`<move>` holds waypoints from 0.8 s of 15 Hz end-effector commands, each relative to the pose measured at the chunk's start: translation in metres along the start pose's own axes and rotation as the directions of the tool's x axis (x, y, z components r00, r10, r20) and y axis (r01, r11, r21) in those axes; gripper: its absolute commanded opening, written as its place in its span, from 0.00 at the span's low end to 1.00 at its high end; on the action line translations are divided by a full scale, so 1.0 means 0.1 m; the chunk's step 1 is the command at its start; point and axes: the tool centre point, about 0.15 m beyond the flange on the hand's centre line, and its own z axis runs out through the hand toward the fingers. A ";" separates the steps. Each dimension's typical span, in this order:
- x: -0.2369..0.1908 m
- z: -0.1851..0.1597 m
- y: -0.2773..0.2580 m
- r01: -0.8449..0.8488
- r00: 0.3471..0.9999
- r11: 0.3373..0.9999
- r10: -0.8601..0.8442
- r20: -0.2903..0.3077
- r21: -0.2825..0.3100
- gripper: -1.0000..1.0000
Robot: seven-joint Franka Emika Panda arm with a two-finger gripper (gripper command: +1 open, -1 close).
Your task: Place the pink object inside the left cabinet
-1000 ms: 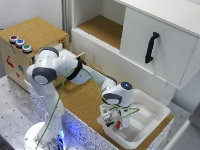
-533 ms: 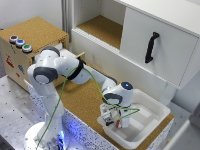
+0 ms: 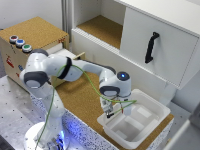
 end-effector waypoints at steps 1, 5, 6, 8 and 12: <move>0.03 -0.64 -1.18 0.196 0.979 0.979 -0.192 -0.065 0.064 0.00; 0.13 -0.71 -2.21 0.403 0.915 0.901 -0.395 -0.079 0.160 0.00; 0.14 -0.71 -2.55 0.477 0.879 0.860 -0.470 -0.086 0.181 0.00; 0.14 -0.63 -3.09 0.591 0.805 0.779 -0.587 -0.087 0.212 0.00; 0.20 -0.39 -3.87 0.678 0.728 0.677 -0.673 -0.131 0.286 0.00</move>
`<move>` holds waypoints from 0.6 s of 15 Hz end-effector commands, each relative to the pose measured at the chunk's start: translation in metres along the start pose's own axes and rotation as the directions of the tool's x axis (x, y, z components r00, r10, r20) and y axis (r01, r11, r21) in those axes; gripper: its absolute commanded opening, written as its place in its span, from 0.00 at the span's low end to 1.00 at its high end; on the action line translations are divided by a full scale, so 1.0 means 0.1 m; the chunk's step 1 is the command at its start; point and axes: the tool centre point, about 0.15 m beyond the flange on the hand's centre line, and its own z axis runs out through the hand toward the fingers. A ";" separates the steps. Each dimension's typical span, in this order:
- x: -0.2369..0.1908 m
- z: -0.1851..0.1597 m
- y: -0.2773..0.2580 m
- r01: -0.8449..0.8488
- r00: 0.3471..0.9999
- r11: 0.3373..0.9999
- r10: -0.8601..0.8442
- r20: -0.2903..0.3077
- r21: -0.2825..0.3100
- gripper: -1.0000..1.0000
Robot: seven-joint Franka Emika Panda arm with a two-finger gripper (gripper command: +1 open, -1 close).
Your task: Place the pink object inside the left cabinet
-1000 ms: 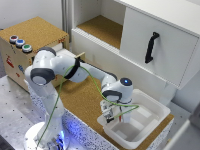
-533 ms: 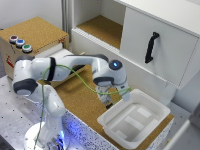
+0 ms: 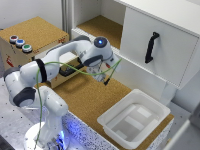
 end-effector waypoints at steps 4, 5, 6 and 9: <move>1.39 0.85 -1.07 0.209 0.977 0.970 -0.212 0.009 0.125 0.00; 1.52 0.97 -1.15 0.209 0.977 0.970 -0.212 0.011 0.128 0.00; 1.64 1.07 -1.21 0.206 0.978 0.969 -0.210 0.015 0.134 0.00; 1.94 1.34 -1.40 0.183 0.979 0.971 -0.194 0.059 0.153 0.00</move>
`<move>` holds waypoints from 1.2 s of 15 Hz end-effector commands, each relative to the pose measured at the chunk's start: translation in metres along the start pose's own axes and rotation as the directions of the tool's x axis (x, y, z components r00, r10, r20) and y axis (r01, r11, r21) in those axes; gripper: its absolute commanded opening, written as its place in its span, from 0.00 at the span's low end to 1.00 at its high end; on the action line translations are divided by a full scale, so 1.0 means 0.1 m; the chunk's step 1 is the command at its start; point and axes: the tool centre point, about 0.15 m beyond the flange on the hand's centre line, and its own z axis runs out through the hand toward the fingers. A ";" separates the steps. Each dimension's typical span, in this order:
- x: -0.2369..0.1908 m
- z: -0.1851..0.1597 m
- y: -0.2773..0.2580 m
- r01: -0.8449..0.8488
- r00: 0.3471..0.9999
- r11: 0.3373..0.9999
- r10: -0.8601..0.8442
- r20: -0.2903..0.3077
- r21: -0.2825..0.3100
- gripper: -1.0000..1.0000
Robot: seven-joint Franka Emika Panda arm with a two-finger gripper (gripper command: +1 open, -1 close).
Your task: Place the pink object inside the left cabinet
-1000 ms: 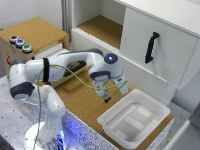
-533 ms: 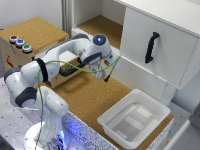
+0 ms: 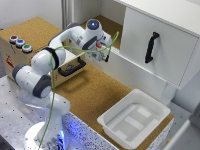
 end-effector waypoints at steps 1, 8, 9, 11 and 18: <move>0.86 0.73 -0.13 -0.025 0.988 0.995 0.011 0.152 0.093 0.00; 1.02 1.29 -0.37 -0.112 0.952 0.994 0.104 0.290 0.013 0.00; 1.02 1.32 -0.42 -0.108 0.949 0.994 0.104 0.296 -0.004 0.00; 1.00 1.38 -0.47 -0.121 0.946 0.991 0.131 0.298 -0.050 0.00; 0.98 1.66 -0.56 -0.193 0.941 0.965 0.233 0.243 -0.180 0.00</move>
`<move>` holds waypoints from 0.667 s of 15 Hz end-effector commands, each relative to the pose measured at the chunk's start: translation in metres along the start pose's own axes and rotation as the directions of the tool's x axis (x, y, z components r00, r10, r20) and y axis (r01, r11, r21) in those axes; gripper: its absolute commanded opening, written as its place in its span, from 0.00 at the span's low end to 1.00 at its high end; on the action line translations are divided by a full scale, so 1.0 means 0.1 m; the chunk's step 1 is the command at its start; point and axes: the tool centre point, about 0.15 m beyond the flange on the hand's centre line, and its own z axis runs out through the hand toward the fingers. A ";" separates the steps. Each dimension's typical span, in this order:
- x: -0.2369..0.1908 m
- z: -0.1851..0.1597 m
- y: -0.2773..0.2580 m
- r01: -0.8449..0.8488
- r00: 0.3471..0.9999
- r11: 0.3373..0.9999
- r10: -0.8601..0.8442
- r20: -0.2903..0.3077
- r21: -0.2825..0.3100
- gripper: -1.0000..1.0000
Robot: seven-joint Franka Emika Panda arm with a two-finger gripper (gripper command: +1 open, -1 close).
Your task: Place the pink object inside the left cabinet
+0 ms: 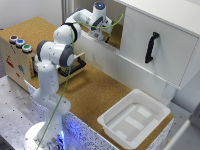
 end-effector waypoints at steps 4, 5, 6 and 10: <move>0.31 0.37 -0.27 -0.071 0.997 0.972 0.074 0.005 -0.224 0.00; 0.33 0.40 -0.27 -0.075 0.997 0.969 0.079 0.005 -0.234 0.00; 0.36 0.43 -0.27 -0.084 0.996 0.965 0.087 0.001 -0.247 0.00; 0.30 0.30 -0.27 -0.143 0.989 0.949 0.131 -0.062 -0.280 1.00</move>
